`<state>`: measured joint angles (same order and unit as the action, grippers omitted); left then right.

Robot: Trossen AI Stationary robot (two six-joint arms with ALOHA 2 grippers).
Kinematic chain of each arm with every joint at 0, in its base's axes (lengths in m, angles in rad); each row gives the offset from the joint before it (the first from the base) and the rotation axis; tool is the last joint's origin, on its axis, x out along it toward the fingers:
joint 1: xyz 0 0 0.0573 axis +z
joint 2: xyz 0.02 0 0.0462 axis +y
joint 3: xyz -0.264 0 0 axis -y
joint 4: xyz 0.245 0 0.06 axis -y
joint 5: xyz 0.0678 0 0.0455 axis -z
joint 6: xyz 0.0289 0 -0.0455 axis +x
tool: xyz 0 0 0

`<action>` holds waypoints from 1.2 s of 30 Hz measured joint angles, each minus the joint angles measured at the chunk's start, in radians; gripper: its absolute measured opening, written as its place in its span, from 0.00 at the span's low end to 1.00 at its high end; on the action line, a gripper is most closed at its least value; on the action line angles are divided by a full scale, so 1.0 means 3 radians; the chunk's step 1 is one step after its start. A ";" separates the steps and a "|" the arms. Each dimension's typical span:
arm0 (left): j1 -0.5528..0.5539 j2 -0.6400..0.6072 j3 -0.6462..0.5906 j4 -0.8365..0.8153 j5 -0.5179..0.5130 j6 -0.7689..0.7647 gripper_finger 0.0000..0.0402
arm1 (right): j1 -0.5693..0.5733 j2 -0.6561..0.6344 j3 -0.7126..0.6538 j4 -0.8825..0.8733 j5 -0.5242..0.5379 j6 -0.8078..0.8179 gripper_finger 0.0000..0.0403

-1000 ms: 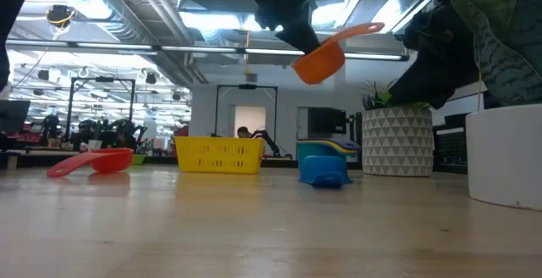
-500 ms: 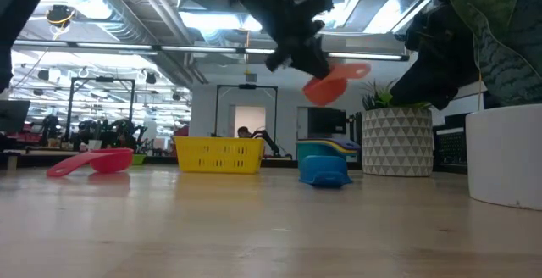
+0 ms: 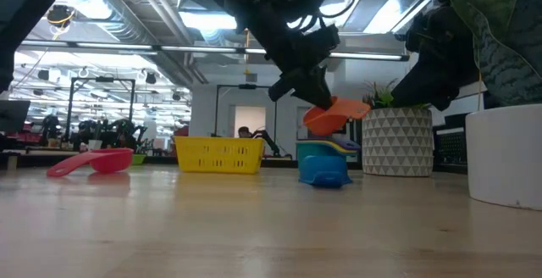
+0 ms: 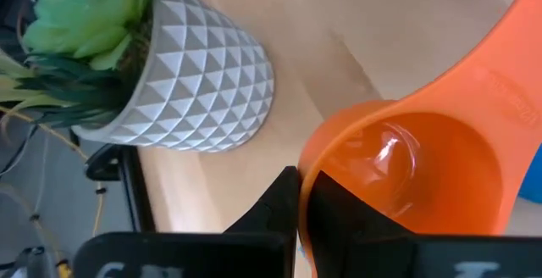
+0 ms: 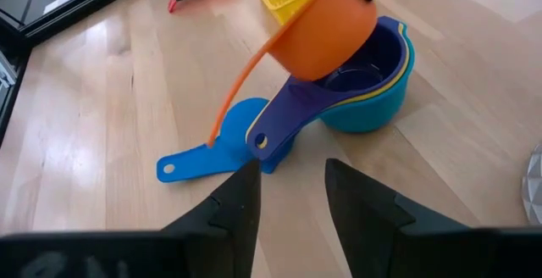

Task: Nest measuring cups in basket
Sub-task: Stack the orange measuring cup into the dark blue measuring cup

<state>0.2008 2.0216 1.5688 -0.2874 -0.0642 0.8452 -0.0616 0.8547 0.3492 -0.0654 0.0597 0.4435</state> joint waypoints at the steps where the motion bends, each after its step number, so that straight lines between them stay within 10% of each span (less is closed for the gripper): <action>1: 0.0000 0.0000 0.0000 0.0006 -0.0022 0.0001 0.03 | 0.0000 0.0000 0.0000 0.0000 0.0000 0.0000 0.34; 36: -0.0175 -0.0015 0.0000 0.0016 -0.0364 -0.0348 0.19 | 0.0000 0.0000 0.0000 0.0001 0.0011 0.0002 0.34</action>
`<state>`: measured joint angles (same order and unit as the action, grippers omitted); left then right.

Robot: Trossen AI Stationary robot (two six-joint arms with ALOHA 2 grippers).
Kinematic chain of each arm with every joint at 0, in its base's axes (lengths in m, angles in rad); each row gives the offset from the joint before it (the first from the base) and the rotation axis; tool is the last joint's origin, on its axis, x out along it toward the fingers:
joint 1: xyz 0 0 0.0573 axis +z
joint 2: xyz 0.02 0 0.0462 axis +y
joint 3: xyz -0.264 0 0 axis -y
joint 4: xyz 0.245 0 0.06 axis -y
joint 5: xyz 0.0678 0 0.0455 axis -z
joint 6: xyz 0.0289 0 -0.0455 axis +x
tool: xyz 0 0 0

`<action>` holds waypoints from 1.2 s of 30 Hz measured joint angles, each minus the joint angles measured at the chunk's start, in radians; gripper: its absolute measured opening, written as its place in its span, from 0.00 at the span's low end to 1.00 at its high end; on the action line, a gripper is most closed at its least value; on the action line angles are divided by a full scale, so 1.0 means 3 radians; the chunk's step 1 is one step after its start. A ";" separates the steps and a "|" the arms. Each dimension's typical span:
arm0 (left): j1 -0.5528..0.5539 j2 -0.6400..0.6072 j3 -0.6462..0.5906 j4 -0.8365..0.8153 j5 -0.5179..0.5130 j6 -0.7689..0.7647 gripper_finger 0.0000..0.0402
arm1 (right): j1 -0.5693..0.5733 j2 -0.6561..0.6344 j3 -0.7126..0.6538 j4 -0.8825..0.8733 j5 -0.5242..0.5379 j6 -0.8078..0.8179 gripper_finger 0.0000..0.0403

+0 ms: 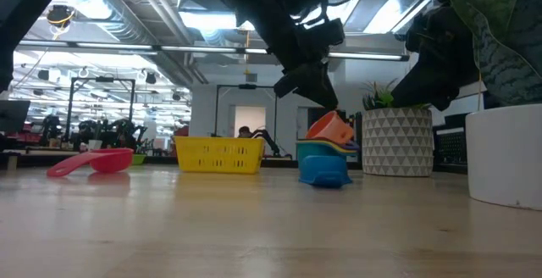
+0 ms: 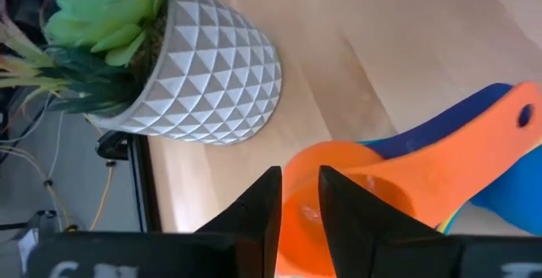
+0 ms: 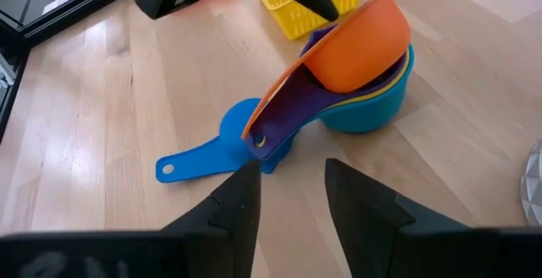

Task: Nest measuring cups in basket
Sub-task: Stack the orange measuring cup into the dark blue measuring cup

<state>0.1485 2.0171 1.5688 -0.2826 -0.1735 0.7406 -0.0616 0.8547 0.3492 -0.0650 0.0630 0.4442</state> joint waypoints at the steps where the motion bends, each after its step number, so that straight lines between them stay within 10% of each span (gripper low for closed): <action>1: -0.0001 0.0000 0.0000 -0.0001 0.0000 0.0003 0.19 | 0.0000 0.0000 0.0000 0.0000 0.0012 0.0001 0.34; 23: 0.0093 0.0004 -0.0003 -0.0033 0.0222 -0.0244 0.19 | 0.0000 0.0001 0.0000 0.0018 0.0285 -0.0007 0.34; 36: 0.0057 -0.0253 -0.0003 -0.0525 -0.0060 -0.1453 0.19 | 0.0003 0.0016 -0.0001 0.0203 0.0281 -0.0018 0.34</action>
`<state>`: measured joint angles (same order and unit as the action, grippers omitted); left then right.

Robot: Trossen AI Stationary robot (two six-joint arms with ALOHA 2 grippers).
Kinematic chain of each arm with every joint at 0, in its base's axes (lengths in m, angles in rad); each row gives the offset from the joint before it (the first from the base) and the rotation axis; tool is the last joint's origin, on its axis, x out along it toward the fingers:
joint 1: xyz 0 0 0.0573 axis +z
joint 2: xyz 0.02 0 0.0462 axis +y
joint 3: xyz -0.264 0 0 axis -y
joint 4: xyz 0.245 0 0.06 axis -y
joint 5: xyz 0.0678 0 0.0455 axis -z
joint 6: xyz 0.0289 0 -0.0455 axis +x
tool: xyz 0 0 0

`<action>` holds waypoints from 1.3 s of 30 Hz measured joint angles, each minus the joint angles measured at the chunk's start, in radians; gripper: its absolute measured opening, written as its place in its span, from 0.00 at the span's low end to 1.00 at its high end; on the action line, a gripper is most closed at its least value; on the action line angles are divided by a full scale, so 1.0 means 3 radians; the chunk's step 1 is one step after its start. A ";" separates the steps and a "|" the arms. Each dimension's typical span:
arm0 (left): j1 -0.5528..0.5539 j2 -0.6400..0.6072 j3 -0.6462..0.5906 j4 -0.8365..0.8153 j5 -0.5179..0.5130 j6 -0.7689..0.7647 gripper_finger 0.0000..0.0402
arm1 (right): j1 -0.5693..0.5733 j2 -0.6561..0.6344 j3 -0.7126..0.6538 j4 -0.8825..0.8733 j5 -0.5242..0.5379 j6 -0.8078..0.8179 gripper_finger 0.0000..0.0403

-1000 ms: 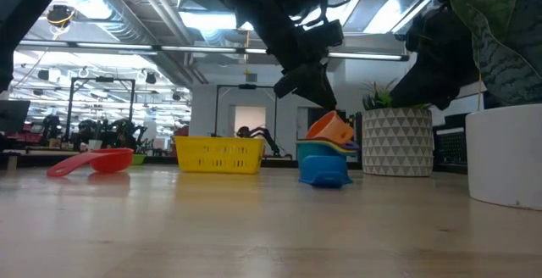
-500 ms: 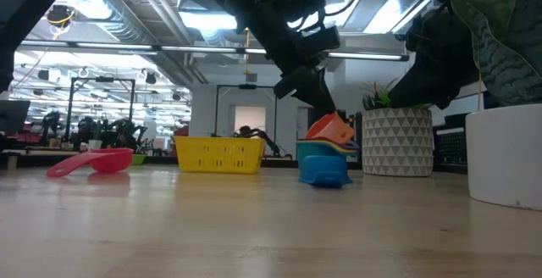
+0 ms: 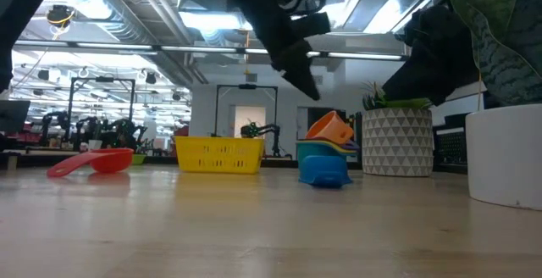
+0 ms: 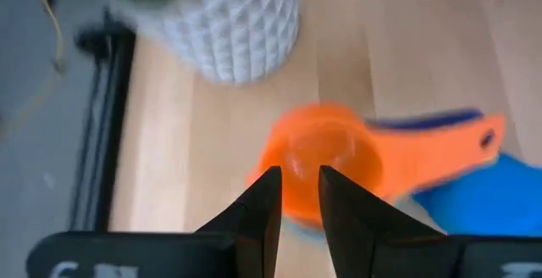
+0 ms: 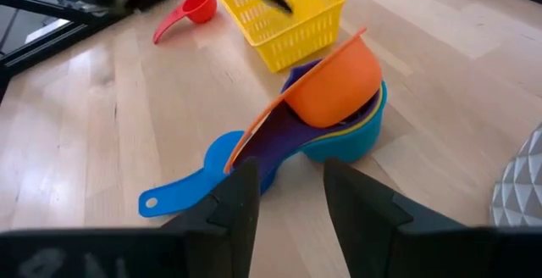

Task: Nest measuring cups in basket
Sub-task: Stack the orange measuring cup into the dark blue measuring cup

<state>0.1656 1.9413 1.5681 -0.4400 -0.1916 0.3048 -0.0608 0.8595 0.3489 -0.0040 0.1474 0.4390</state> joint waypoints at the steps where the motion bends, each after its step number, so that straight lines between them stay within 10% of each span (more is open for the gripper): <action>1: 0.0020 -0.0009 0.0002 -0.0006 -0.0004 -0.0115 0.19 | 0.0000 0.0004 0.0000 -0.0002 0.0000 0.0000 0.34; 17: 0.0262 0.0001 0.0000 -0.0220 0.0002 -0.1065 0.28 | 0.0000 0.0079 -0.0001 -0.0010 -0.0003 -0.0007 0.34; 39: 0.0308 0.0265 -0.0002 0.0007 0.0322 -0.0923 0.32 | 0.0000 0.0087 -0.0001 -0.0031 -0.0003 -0.0009 0.34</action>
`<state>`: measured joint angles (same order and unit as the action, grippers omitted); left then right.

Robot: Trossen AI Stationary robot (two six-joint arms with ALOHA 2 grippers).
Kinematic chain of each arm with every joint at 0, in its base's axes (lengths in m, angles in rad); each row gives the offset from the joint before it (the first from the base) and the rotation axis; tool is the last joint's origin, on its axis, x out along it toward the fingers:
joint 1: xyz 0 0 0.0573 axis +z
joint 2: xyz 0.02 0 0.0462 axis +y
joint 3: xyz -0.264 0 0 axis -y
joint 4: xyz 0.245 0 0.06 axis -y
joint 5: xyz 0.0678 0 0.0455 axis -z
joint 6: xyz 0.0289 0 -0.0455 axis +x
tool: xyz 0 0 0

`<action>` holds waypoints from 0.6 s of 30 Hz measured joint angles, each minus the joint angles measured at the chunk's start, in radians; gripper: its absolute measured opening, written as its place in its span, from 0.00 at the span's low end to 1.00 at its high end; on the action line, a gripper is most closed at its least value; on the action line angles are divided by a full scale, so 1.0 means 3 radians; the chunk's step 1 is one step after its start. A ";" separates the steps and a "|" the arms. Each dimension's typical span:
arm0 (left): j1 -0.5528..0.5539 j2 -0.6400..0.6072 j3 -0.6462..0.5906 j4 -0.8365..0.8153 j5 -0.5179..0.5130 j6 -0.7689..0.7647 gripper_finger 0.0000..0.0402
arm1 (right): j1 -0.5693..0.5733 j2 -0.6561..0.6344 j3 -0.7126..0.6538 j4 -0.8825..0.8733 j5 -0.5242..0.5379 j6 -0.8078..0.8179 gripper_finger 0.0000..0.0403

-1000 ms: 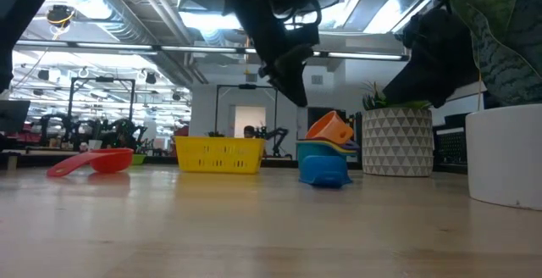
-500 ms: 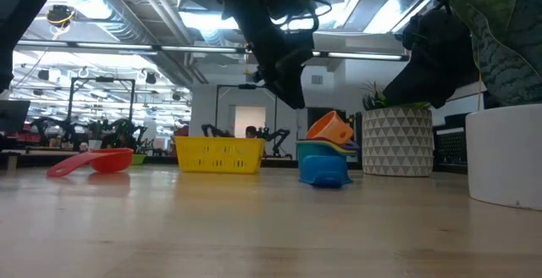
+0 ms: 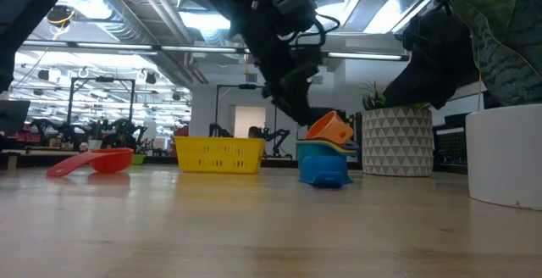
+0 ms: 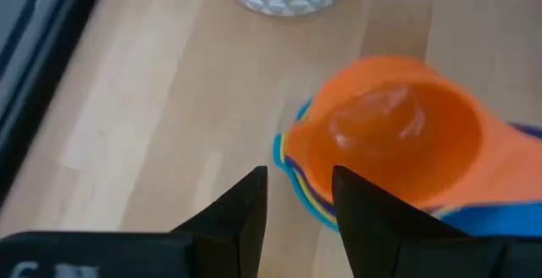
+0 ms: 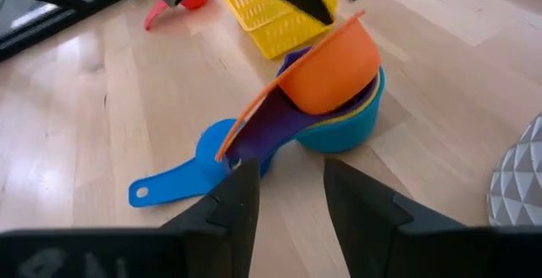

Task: Nest measuring cups in basket
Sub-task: Stack the orange measuring cup into the dark blue measuring cup

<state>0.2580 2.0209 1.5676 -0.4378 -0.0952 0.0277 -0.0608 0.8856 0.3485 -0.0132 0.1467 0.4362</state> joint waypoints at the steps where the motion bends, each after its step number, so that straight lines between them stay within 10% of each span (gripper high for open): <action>1: -0.0001 0.0024 0.0008 0.0062 0.0000 0.0001 0.32 | 0.0000 0.0001 0.0000 -0.0012 0.0000 0.0001 0.34; 18: -0.0004 0.0247 0.0003 0.0124 -0.0067 0.0019 0.32 | 0.0000 0.0019 0.0001 -0.0004 0.0000 0.0001 0.34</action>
<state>0.2569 2.0949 1.5684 -0.4007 -0.1153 0.0333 -0.0608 0.8913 0.3489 -0.0144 0.1467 0.4366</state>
